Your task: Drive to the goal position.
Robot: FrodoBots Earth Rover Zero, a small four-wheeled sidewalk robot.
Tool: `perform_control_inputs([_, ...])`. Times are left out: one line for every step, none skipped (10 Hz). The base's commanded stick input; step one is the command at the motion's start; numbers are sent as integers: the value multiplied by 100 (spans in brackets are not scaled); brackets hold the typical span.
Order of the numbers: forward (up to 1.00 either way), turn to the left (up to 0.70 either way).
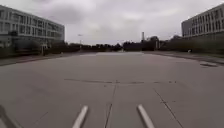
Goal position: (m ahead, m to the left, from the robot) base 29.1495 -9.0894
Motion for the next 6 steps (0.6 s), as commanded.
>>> perform_control_inputs([100, 0])
perform_control_inputs([100, 0])
perform_control_inputs([100, 0])
perform_control_inputs([100, 0])
perform_control_inputs([100, 0])
perform_control_inputs([100, 0])
